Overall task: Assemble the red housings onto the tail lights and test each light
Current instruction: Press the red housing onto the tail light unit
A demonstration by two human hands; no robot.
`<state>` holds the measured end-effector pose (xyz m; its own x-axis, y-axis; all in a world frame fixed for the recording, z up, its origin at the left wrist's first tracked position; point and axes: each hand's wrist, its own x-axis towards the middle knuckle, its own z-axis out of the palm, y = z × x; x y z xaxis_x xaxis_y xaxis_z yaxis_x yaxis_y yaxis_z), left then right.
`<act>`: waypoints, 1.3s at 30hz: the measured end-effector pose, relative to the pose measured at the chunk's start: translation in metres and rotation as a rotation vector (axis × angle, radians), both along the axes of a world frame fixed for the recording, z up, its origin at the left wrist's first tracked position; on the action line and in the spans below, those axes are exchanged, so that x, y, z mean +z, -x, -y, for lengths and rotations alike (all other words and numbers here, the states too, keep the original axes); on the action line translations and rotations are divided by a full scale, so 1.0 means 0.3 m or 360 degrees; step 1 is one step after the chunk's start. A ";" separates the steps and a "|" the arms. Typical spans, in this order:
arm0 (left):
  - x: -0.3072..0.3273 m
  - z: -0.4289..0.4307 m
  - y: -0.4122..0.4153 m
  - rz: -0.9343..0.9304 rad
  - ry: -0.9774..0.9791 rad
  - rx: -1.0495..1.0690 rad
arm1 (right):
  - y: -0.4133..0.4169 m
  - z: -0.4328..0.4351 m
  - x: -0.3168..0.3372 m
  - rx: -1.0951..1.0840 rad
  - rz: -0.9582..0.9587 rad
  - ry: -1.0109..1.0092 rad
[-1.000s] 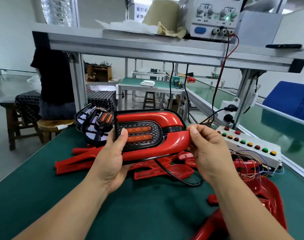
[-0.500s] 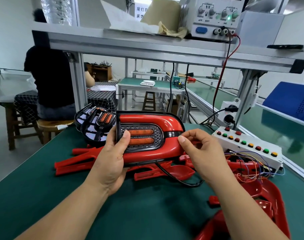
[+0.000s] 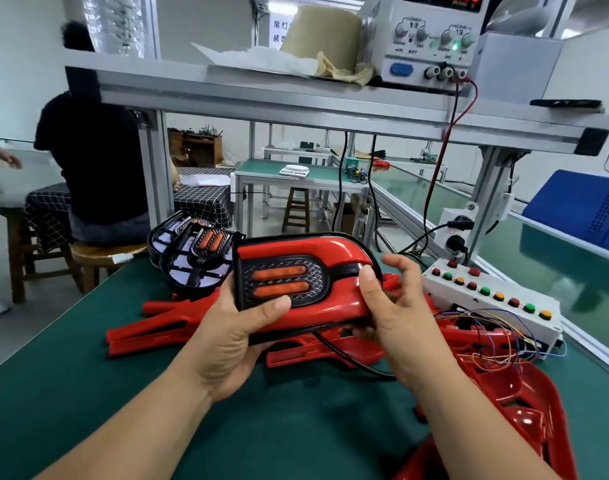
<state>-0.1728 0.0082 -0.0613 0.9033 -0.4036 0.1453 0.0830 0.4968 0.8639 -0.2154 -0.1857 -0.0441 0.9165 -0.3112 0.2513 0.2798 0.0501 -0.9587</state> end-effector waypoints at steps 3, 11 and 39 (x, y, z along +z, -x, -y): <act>0.000 -0.003 -0.012 -0.0056 0.0085 0.0055 | 0.011 0.017 0.010 0.0295 0.0061 0.0050; 0.016 -0.033 -0.017 0.0010 0.0021 0.0051 | 0.018 0.030 0.014 0.0334 0.0111 0.0252; 0.030 -0.039 0.000 0.0499 -0.0450 -0.0072 | 0.006 0.064 0.011 0.0624 -0.0062 -0.0394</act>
<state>-0.1728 0.0197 -0.0523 0.8134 -0.5054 0.2879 -0.1890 0.2385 0.9526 -0.2172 -0.2049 -0.0409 0.9843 0.0147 0.1760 0.1579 0.3737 -0.9140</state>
